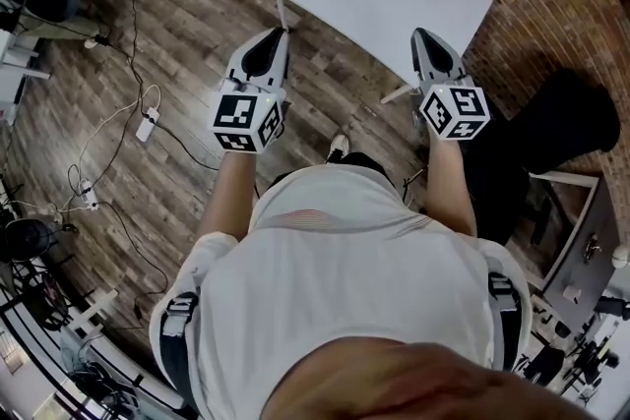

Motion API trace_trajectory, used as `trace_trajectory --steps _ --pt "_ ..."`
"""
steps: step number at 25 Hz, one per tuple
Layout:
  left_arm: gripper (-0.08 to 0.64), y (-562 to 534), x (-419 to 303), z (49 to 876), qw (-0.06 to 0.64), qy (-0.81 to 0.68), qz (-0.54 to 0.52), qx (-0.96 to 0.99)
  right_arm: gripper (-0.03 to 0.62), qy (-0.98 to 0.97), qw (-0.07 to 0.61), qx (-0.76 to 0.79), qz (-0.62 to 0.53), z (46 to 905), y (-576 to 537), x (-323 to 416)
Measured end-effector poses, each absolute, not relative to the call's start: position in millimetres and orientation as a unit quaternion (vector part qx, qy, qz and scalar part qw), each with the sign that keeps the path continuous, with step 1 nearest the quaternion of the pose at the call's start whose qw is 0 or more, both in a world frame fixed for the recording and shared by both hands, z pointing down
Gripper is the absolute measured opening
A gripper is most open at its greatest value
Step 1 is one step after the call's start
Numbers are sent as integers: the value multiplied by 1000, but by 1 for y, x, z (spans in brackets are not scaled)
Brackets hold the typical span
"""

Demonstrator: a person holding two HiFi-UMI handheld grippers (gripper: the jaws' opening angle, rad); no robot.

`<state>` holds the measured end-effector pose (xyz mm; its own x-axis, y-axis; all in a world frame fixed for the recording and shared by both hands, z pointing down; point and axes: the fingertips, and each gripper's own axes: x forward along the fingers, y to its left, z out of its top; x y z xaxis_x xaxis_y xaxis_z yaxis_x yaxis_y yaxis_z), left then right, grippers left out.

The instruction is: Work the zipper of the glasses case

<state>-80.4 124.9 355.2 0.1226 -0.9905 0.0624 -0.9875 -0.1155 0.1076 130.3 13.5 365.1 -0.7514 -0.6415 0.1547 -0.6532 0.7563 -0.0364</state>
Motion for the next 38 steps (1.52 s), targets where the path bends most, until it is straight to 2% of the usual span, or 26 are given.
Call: trace_trajectory --steps 10,24,38 --pt "28 -6 -54 356 54 -660 5 749 51 -932 63 349 74 383 -116 166" --pt "28 -142 -55 373 65 -592 8 804 51 -897 54 432 73 391 -213 185" --pt "28 -270 -142 395 68 -480 17 875 51 -841 94 526 87 408 -277 84"
